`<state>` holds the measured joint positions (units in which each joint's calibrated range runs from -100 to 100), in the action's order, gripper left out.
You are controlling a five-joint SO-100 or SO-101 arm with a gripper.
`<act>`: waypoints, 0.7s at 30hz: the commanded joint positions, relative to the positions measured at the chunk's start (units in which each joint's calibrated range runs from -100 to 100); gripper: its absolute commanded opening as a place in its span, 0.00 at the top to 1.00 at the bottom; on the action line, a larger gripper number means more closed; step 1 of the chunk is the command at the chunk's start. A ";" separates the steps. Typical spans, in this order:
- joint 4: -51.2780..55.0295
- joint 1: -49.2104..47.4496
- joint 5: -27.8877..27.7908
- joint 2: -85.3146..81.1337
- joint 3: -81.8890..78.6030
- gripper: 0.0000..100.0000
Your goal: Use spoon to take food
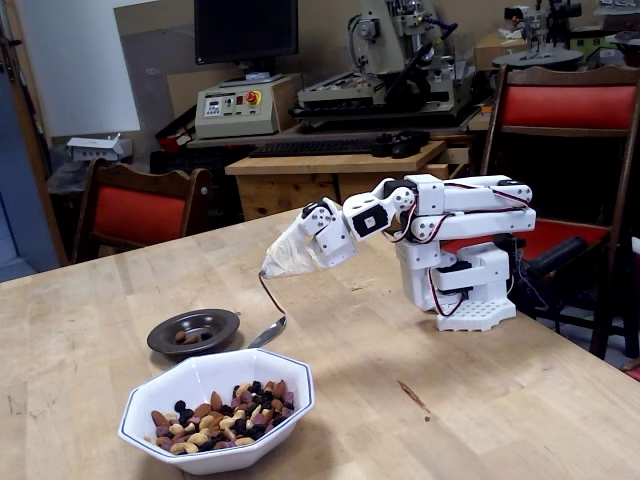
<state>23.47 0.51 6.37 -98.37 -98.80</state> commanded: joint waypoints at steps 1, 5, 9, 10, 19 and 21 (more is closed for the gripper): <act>-0.07 0.38 -0.20 -0.09 -0.67 0.96; -0.07 0.15 -0.15 -0.09 -0.67 0.96; -0.07 0.01 0.00 -0.09 -0.67 0.96; -0.07 0.01 -0.20 -0.09 -0.67 0.96; -0.07 -0.07 0.10 -0.69 -0.67 0.96; -0.07 -0.07 0.10 -0.78 -0.67 0.96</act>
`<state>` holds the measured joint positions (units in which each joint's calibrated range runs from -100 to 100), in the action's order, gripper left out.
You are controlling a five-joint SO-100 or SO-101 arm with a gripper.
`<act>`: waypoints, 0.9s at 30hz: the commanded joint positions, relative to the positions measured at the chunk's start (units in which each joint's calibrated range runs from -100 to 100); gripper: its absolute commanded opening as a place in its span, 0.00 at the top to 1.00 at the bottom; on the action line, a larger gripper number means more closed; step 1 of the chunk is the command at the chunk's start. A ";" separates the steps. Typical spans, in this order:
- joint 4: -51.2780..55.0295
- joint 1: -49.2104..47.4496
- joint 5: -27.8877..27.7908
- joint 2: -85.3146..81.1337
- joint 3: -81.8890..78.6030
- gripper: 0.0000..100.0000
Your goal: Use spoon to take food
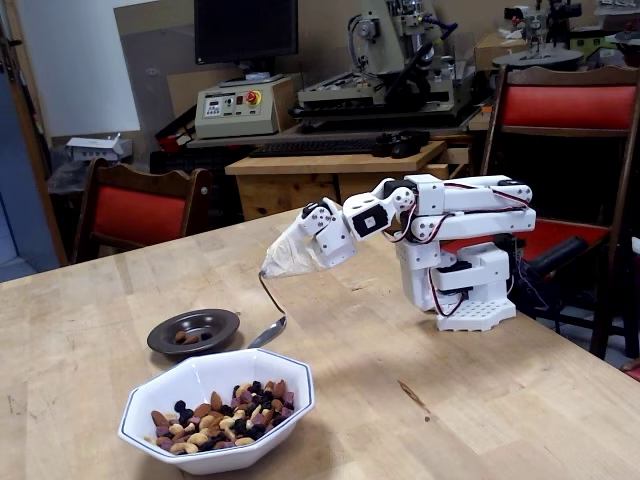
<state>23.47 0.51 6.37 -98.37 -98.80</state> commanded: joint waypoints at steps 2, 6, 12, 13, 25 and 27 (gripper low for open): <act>-0.62 -0.07 0.10 -0.78 -0.67 0.96; -0.70 0.01 0.10 -0.78 -0.67 0.95; -0.94 -0.07 0.10 -0.78 -0.67 0.95; -1.10 -0.07 0.10 -0.78 -0.67 0.95; -10.35 0.15 0.10 -0.18 -0.67 0.95; -9.87 0.23 0.10 -0.78 -0.67 0.95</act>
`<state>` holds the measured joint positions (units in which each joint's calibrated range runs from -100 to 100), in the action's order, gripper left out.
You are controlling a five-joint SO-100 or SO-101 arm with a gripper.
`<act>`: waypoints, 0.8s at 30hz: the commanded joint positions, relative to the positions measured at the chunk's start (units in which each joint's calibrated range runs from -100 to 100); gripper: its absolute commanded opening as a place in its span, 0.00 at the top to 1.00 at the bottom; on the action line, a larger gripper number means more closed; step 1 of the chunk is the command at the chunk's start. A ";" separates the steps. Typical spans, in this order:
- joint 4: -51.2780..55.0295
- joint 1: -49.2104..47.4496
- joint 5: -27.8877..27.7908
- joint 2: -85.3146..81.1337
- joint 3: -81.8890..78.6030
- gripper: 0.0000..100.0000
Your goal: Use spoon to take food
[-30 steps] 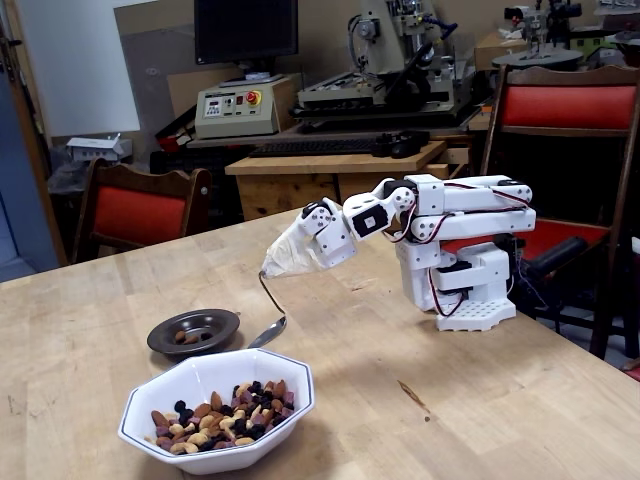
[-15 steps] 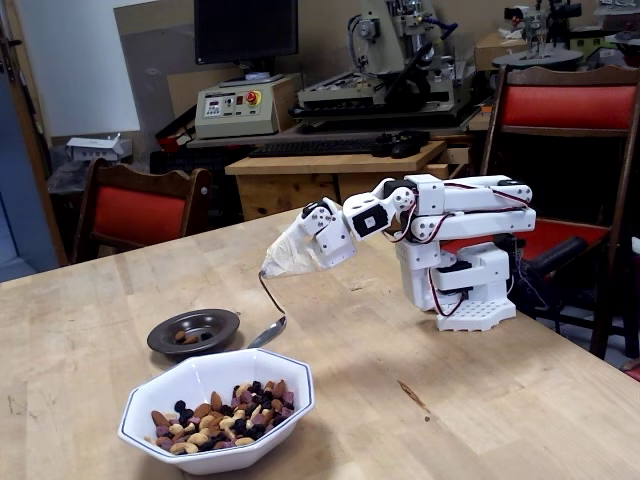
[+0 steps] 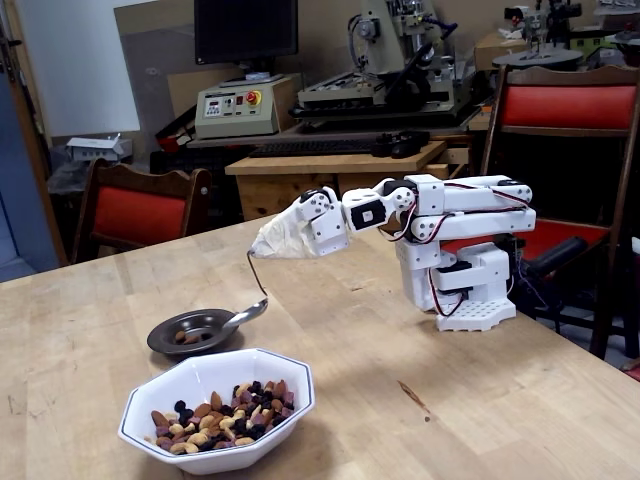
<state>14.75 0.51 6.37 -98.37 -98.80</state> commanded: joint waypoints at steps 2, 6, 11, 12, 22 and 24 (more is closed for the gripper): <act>-0.52 0.01 0.10 -0.78 -0.67 0.95; 1.61 0.01 0.10 -0.52 -0.67 0.96; 5.48 0.01 0.00 -0.78 -0.67 0.95; 6.43 0.01 0.10 -0.78 -0.67 0.95; 5.40 0.30 -0.15 -0.60 -0.67 0.95; 2.95 0.01 -0.20 -0.78 -0.67 0.95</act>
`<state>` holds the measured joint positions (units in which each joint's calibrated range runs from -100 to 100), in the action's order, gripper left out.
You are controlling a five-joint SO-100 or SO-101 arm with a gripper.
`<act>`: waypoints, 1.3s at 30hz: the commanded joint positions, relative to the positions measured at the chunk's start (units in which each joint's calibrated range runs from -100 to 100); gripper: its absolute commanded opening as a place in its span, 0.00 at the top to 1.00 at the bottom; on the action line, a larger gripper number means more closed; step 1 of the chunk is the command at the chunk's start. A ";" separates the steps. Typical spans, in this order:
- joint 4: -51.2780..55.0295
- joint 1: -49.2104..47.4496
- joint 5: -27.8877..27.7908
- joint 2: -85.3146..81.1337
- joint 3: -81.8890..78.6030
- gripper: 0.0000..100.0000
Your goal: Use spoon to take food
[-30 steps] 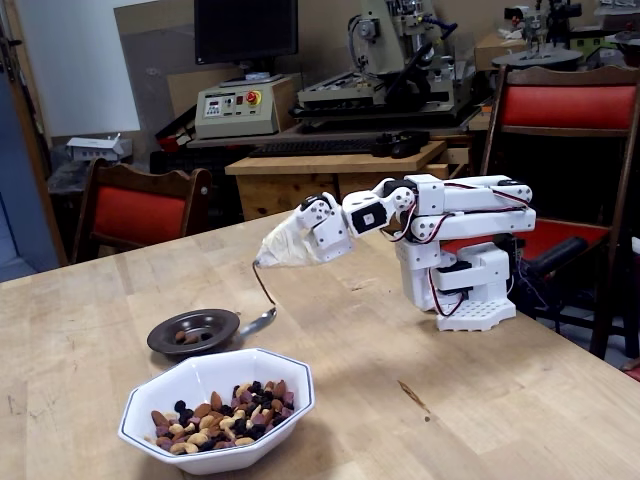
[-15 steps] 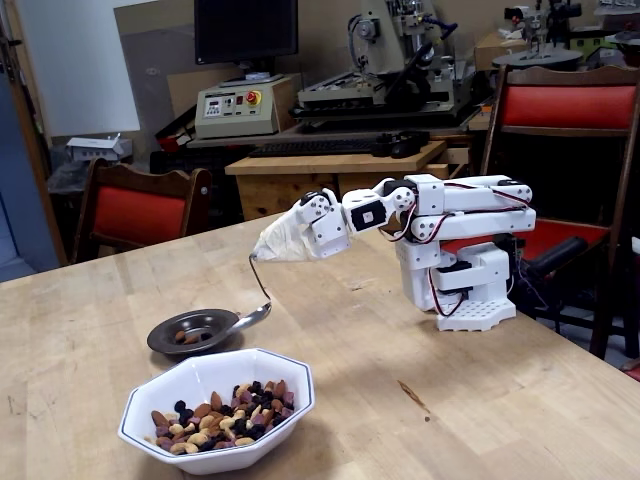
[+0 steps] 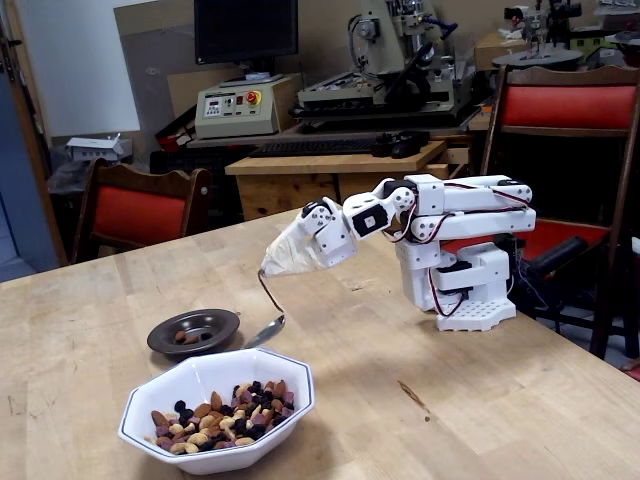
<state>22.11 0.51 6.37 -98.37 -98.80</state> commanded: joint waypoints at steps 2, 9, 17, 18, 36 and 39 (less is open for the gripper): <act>-6.22 0.01 -0.20 -0.78 -0.67 0.95; -9.62 0.01 -0.20 -0.69 -0.67 0.95; -9.86 0.01 -0.20 -0.69 -0.67 0.95; -9.86 0.01 -0.20 -0.69 -0.67 0.95; -9.54 0.01 0.05 -0.69 -0.67 0.96; -9.54 0.01 0.05 -0.69 -0.67 0.96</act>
<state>13.47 0.51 6.37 -98.37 -98.80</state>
